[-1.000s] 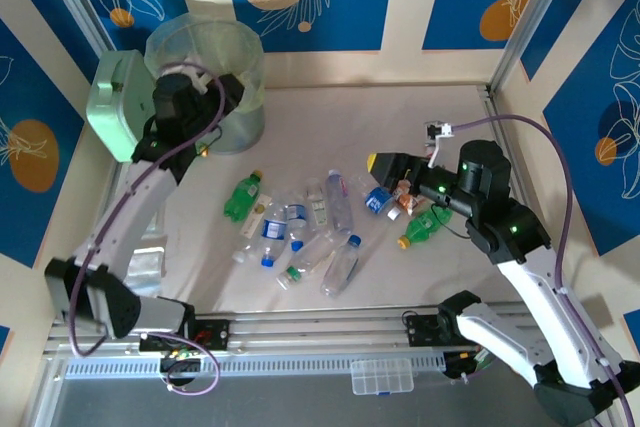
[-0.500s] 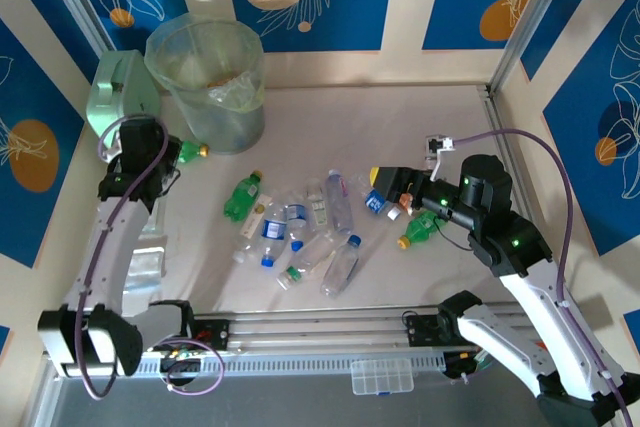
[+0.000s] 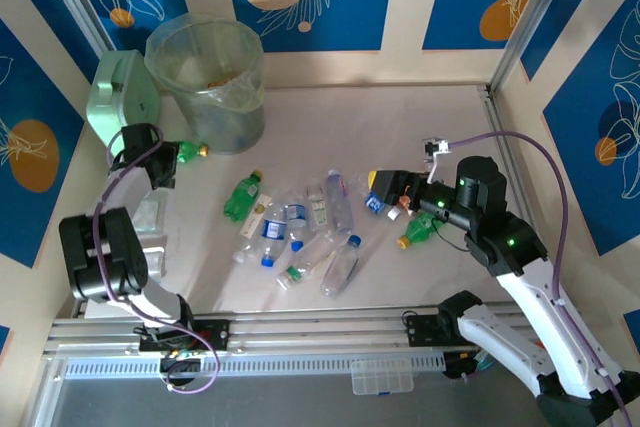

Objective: Put the plastic bottles in the bin

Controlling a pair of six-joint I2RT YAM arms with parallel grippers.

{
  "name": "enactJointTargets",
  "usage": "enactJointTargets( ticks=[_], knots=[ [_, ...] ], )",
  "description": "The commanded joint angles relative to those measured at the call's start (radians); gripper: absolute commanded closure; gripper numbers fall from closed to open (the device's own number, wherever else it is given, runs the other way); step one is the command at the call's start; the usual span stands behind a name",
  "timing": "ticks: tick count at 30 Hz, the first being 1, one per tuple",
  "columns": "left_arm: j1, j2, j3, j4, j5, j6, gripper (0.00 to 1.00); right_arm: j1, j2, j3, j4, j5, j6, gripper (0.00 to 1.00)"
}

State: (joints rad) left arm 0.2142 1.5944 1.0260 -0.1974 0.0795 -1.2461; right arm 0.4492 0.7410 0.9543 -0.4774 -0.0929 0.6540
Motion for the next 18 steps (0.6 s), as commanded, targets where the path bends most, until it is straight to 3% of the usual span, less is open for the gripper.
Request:
enactJointTargets(
  ticks=[1, 6, 18],
  knots=[
    [0.011, 0.052, 0.095, 0.055, 0.040, 0.023, 0.23, -0.008, 0.032, -0.035, 0.026, -0.053, -0.020, 0.04],
    [0.011, 0.133, 0.162, 0.053, 0.014, 0.027, 0.06, -0.014, 0.066, -0.073, 0.064, -0.088, -0.007, 0.04],
    [0.006, 0.335, 0.364, -0.055, 0.010, -0.039, 0.06, -0.039, 0.143, -0.087, 0.109, -0.085, 0.009, 0.04]
  ],
)
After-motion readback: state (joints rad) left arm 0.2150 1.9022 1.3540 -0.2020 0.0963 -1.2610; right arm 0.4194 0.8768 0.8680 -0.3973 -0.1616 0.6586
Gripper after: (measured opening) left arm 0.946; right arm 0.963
